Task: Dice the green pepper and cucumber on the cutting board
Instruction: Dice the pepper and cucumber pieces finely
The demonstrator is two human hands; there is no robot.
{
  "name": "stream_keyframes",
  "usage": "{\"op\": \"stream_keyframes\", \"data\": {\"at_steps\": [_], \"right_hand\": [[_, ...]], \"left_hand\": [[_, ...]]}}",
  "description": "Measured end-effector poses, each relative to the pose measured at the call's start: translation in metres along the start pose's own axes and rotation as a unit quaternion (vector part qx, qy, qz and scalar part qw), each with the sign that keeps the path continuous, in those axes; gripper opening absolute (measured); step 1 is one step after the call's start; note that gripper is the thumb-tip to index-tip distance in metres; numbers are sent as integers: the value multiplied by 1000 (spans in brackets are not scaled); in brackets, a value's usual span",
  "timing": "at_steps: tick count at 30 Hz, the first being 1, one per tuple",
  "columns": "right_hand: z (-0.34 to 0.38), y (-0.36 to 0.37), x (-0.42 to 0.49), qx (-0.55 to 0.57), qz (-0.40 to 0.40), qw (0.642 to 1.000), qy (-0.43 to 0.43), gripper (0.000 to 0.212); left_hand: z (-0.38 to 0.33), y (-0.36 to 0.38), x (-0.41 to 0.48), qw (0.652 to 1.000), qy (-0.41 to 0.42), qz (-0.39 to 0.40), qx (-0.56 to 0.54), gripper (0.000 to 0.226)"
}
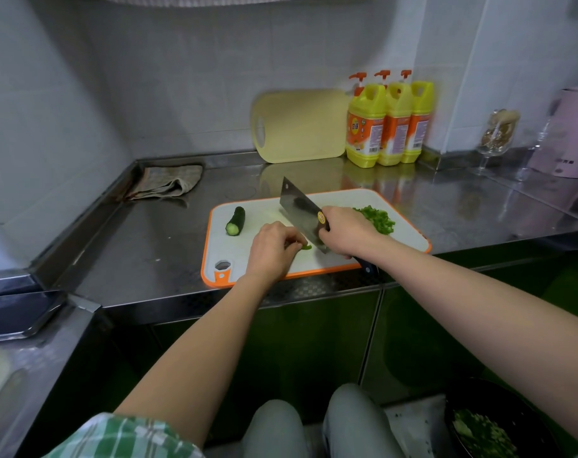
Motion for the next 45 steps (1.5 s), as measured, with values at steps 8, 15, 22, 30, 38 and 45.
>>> {"op": "stream_keyframes", "data": {"at_steps": [8,15,22,30,38,45], "right_hand": [[-2,-16,-10,56,52,997,-15,8],[9,-3,-2,17,44,999,13,10],[4,-2,-2,70,7,997,29,6],[6,-4,-6,40,55,998,19,4],[14,-4,-3,43,69,996,49,17],[6,-2,0,79,26,995,56,6]], "left_hand": [[1,2,1,999,-27,-29,-28,3],[1,3,1,999,-23,-24,-31,8],[2,3,1,999,-22,-30,-18,8],[2,4,0,998,-24,-57,12,8],[2,3,0,998,-43,-52,-2,10],[3,2,0,997,-44,-60,-21,8]]}}
Point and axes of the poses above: each hand's wrist, its own x-axis towards the middle knuckle, its own y-axis out of the palm, z = x × y, the point moved 1 cm from there along x, towards the middle knuckle, and after that the axes turned 10 degrees about -x, right-handed, at the moved point
